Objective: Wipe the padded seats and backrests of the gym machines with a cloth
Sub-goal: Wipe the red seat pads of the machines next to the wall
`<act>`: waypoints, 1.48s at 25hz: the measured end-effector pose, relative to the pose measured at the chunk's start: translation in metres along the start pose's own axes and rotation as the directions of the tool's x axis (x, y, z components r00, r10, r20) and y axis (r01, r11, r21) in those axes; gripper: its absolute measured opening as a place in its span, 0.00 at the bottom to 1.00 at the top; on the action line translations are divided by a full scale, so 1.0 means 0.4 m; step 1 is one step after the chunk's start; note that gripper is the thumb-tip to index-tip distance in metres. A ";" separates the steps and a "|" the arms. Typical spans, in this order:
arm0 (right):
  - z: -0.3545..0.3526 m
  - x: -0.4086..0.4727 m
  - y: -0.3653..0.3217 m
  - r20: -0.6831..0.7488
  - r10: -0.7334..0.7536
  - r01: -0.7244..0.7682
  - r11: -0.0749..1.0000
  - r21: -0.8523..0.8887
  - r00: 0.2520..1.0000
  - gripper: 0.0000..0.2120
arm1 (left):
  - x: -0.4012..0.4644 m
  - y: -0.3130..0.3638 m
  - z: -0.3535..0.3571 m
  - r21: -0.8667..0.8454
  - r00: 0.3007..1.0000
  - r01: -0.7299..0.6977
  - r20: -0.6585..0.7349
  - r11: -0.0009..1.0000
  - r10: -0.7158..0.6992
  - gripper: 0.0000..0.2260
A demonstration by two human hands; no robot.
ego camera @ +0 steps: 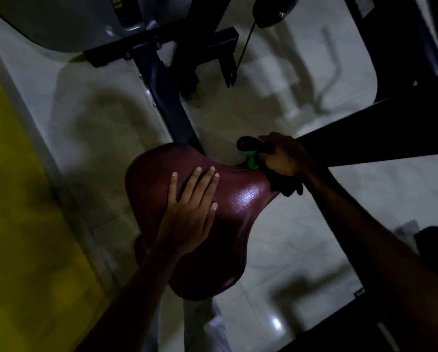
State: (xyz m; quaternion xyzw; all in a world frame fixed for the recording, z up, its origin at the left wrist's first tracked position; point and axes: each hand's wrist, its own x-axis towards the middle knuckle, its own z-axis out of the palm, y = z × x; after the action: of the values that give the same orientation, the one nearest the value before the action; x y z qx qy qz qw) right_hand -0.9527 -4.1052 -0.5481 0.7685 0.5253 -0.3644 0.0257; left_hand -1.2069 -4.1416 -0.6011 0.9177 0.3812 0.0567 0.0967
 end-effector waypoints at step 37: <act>-0.465 -0.966 -0.376 -0.764 0.398 0.089 0.858 0.506 0.507 0.18 | 0.241 0.246 -1.019 -0.253 0.776 -0.631 -0.235 0.734 0.585 0.17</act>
State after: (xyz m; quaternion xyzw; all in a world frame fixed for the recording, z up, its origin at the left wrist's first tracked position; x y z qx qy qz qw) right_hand -1.0482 -4.2642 -0.1334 0.8718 0.2867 -0.0570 -0.3932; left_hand -1.1440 -4.0863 -0.1790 0.9573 0.0511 0.2099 0.1922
